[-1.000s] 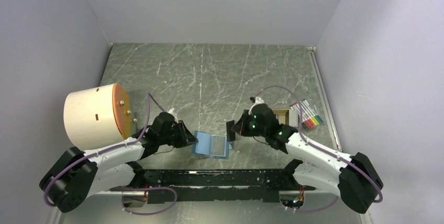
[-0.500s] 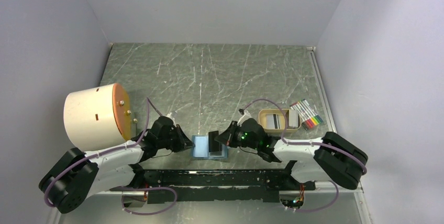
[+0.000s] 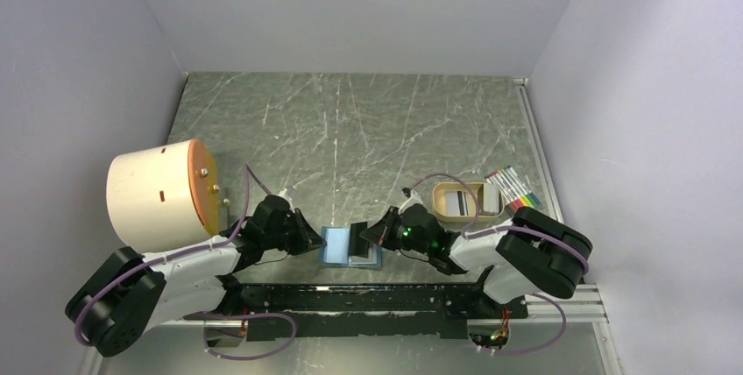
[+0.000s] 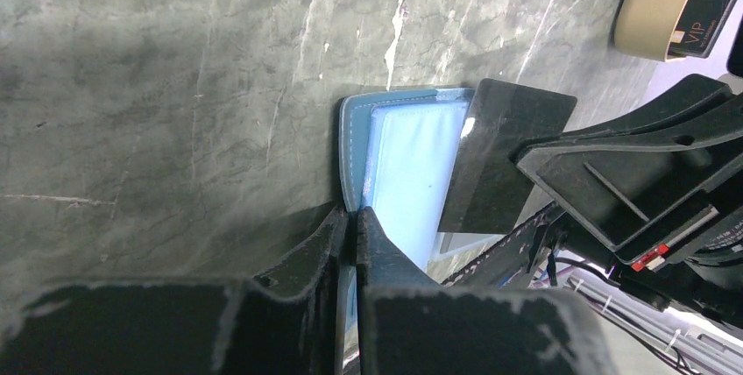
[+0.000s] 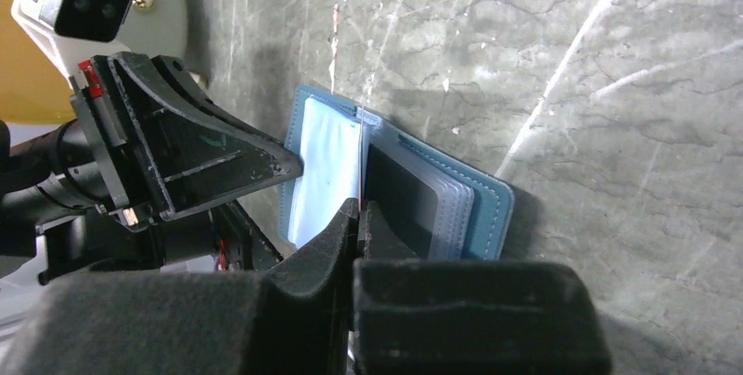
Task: Put the credit cards into the card holder
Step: Insert the credit card into the card holder.
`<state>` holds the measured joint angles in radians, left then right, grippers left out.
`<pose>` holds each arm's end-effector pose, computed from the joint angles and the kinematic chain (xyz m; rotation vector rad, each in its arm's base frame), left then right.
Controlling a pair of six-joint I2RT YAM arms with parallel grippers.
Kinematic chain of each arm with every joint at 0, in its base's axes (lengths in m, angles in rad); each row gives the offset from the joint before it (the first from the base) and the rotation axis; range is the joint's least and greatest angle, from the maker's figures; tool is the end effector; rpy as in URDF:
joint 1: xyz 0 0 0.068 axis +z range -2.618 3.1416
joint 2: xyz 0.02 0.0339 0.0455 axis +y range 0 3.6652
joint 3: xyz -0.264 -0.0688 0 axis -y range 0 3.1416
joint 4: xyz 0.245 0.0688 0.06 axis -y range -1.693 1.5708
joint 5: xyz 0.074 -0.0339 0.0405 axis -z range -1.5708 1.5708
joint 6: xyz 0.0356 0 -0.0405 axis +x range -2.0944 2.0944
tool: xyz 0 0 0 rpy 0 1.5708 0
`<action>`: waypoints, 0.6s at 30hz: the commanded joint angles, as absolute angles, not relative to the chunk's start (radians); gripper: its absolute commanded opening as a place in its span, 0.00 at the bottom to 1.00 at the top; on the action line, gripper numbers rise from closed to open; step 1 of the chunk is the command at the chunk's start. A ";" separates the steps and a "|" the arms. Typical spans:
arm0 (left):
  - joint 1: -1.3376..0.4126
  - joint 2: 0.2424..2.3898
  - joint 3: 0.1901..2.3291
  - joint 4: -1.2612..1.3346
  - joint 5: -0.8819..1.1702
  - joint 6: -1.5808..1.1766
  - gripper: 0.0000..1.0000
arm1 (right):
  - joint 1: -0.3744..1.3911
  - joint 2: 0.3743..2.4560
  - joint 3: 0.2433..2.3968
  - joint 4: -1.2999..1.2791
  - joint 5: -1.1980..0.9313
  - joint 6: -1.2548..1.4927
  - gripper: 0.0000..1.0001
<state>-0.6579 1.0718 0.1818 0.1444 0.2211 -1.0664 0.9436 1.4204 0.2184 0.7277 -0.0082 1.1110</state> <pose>0.1332 -0.1128 0.1189 -0.3989 2.5411 -1.0394 0.1302 0.1801 0.1176 0.1869 2.2964 1.2092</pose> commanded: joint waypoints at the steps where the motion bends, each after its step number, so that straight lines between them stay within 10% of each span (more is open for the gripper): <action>1: -0.653 1.076 0.167 0.169 0.224 -1.073 0.09 | 0.957 1.456 0.192 0.818 -0.001 1.151 0.00; 18: -0.654 1.069 0.159 0.167 0.215 -1.078 0.09 | 0.972 1.542 0.141 1.015 -0.029 1.287 0.00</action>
